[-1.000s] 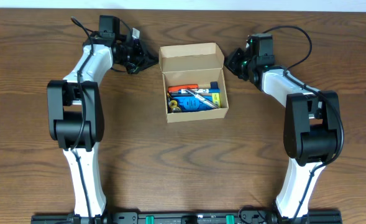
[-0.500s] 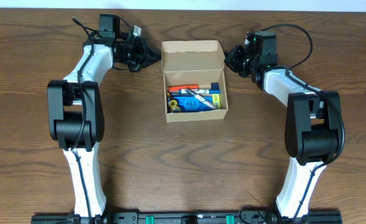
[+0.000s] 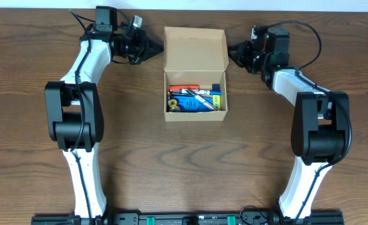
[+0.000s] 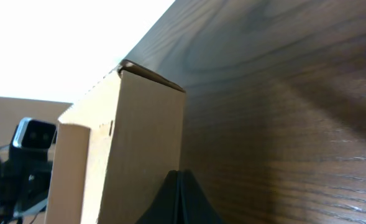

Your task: Pack container

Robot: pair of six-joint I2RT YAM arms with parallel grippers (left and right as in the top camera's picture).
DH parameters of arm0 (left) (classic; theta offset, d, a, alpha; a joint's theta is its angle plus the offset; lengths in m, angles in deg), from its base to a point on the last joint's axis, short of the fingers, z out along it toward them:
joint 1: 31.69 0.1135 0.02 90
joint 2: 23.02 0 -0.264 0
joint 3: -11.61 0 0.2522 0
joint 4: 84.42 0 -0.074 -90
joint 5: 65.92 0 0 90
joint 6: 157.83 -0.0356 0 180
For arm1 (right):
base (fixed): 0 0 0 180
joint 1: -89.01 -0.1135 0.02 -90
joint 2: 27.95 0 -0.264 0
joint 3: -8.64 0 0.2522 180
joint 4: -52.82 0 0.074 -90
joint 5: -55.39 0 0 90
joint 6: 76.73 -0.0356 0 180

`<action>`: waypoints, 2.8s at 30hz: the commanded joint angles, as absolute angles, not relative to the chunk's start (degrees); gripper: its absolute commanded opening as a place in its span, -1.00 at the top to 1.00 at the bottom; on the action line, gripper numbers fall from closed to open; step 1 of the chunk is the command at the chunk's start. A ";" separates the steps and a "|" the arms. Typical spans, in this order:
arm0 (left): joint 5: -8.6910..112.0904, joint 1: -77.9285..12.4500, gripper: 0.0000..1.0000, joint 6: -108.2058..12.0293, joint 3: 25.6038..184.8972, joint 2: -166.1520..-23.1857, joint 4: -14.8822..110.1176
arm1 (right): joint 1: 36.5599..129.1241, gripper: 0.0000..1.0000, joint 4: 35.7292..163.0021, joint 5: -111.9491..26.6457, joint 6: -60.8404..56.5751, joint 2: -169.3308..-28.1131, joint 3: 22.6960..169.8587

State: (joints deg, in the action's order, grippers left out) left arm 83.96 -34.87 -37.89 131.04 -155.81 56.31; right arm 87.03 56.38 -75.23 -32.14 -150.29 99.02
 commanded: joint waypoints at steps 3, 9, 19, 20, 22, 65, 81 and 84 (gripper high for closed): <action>89.12 -35.83 0.89 -41.41 133.14 -155.44 55.50 | 86.46 0.97 54.53 -87.08 -28.60 -150.86 98.80; 86.21 -35.83 0.89 -50.37 133.14 -151.90 48.79 | 86.46 0.97 48.58 -93.00 -27.99 -150.86 98.80; 82.12 -35.85 0.89 -60.25 133.14 -145.98 41.31 | 86.31 0.97 40.43 -104.69 -27.79 -150.86 98.80; 82.12 -35.85 0.89 -60.38 133.14 -145.65 41.16 | 86.31 0.97 39.73 -105.87 -27.81 -150.86 98.80; 82.15 -35.85 0.89 -60.80 133.14 -145.02 40.85 | 86.31 0.97 38.57 -107.97 -27.79 -150.86 98.80; 77.38 -35.83 0.89 -77.69 133.14 -134.74 25.82 | 84.67 0.97 32.43 -123.82 -28.27 -150.84 98.78; 65.38 -35.68 0.89 -77.96 133.14 -134.74 21.66 | 83.29 0.97 27.95 -123.36 -31.09 -150.84 98.78; 65.40 -35.46 0.89 -77.96 133.14 -134.74 22.01 | 83.29 0.96 27.95 -123.60 -31.07 -150.84 98.78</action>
